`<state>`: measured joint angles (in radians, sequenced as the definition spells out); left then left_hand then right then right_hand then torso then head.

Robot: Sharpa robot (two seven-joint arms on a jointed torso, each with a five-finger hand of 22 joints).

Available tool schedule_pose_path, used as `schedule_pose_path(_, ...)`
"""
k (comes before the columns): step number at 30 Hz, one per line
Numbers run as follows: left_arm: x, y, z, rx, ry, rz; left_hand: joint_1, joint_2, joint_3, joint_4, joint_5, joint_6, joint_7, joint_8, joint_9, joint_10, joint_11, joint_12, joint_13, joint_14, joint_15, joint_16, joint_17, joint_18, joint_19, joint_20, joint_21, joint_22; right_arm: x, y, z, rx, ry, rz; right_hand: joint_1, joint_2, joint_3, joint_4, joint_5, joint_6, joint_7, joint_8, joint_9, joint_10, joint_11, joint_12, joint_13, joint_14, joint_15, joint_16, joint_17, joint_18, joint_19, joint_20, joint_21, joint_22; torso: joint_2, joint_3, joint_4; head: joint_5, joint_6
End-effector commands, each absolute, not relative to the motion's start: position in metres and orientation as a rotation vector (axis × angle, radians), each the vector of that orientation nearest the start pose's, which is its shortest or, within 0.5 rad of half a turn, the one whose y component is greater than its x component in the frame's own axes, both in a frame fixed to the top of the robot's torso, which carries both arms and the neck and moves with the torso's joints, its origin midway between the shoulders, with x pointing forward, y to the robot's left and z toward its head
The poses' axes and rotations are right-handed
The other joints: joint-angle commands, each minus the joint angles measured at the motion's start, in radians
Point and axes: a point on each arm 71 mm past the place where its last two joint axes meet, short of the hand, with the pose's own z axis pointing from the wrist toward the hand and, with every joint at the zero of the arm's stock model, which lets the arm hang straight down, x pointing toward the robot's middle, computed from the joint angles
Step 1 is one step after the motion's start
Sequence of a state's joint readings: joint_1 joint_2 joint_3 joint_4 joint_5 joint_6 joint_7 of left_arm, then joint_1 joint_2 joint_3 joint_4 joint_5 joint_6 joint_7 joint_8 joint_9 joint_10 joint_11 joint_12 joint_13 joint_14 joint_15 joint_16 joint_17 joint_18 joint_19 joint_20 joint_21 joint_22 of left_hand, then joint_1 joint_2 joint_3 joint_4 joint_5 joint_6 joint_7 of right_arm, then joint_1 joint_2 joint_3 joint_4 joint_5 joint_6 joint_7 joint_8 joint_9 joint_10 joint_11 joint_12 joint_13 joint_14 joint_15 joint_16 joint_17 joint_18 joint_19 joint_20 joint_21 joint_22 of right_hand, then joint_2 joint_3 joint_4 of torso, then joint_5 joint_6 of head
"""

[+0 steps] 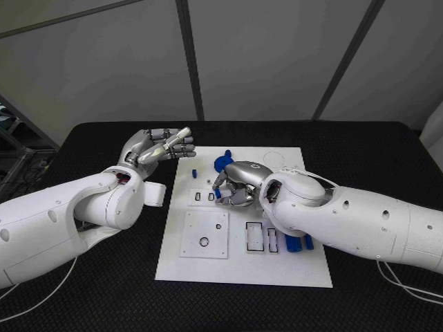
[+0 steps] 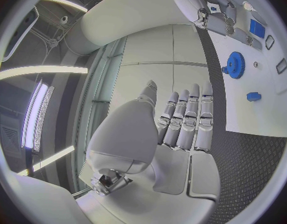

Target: Assemble the parts on the task board

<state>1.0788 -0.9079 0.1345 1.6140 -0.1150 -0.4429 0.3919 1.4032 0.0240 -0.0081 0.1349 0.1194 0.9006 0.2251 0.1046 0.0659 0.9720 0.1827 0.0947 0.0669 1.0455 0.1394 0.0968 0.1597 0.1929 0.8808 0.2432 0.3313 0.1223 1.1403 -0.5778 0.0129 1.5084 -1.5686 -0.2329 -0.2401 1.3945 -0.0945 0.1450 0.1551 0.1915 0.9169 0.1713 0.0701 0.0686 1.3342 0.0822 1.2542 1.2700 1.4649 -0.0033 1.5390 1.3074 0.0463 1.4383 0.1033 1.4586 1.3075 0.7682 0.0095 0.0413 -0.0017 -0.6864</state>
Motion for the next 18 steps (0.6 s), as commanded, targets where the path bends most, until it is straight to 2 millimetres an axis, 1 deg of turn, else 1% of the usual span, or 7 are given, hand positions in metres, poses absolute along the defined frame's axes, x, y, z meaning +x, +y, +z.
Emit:
schedule_pose_path(1,0.477,0.224,-0.161,-1.079,1.286,-1.499,0.003,0.001,0.001,-0.006,-0.002,0.004,0.005,-0.006,0.0,0.0,0.002,-0.003,-0.001,0.0,0.002,-0.003,0.002,-0.012,0.0,0.004,-0.006,-0.001,0.469,-0.073,-0.191,-0.278,1.685,0.74,-0.004,-0.01,-0.006,0.002,-0.004,-0.009,0.0,-0.002,-0.001,-0.009,0.0,-0.002,-0.002,0.089,0.009,-0.004,0.189,0.005,-0.001,0.007,-0.007,0.019,0.0,0.0001,-0.0001,-0.001,-0.001)
schedule_pose_path(7,0.477,0.224,-0.161,-1.079,1.287,-1.499,0.003,0.001,0.001,-0.006,-0.002,0.004,0.005,-0.006,0.0,0.0,0.002,-0.003,-0.001,0.0,0.002,-0.003,0.002,-0.012,0.0,0.004,-0.006,-0.001,0.467,-0.073,-0.188,-0.275,1.662,0.758,-0.009,-0.019,-0.013,0.008,-0.008,-0.016,0.002,0.0,0.0,-0.009,0.002,-0.001,-0.002,0.089,0.011,-0.003,0.189,0.005,-0.001,0.009,-0.007,0.02,0.0,-0.0002,0.0001,-0.001,-0.002)
schedule_pose_path(14,0.478,0.225,-0.162,-1.082,1.289,-1.494,0.002,0.001,0.001,-0.006,-0.002,0.004,0.006,-0.007,0.0,-0.001,0.003,-0.004,-0.001,0.0,0.003,-0.004,0.002,-0.012,-0.001,0.005,-0.007,-0.001,0.461,-0.076,-0.178,-0.245,1.549,0.851,-0.009,-0.028,-0.023,0.013,-0.002,-0.023,0.003,0.002,0.001,-0.006,0.004,0.004,0.0,0.089,0.012,-0.003,0.19,0.005,0.0,0.011,-0.006,0.021,-0.001,0.0008,-0.0011,0.001,-0.001)
schedule_pose_path(15,0.478,0.226,-0.162,-1.083,1.291,-1.492,0.002,0.001,0.001,-0.007,-0.002,0.004,0.005,-0.007,0.0,0.0,0.003,-0.004,-0.001,0.001,0.002,-0.004,0.003,-0.012,-0.001,0.005,-0.007,-0.001,0.459,-0.077,-0.177,-0.24,1.534,0.866,-0.008,-0.03,-0.024,0.014,0.0,-0.026,0.003,0.001,0.001,-0.006,0.004,0.004,-0.001,0.089,0.013,-0.004,0.19,0.005,0.0,0.012,-0.006,0.021,-0.001,0.0014,-0.0018,0.001,0.0)
schedule_pose_path(18,0.479,0.227,-0.163,-1.08,1.299,-1.485,0.001,0.0,-0.001,-0.012,-0.002,0.01,0.003,-0.007,0.0,0.008,-0.001,-0.004,0.0,0.023,-0.003,0.004,0.011,-0.01,0.008,0.002,-0.002,0.0,0.456,-0.08,-0.173,-0.225,1.503,0.905,-0.007,-0.035,-0.031,0.016,0.003,-0.033,0.004,0.001,0.001,-0.007,0.005,0.005,-0.001,0.089,0.013,-0.003,0.191,0.005,0.0,0.012,-0.007,0.021,-0.001,0.0014,-0.0021,0.001,0.004)
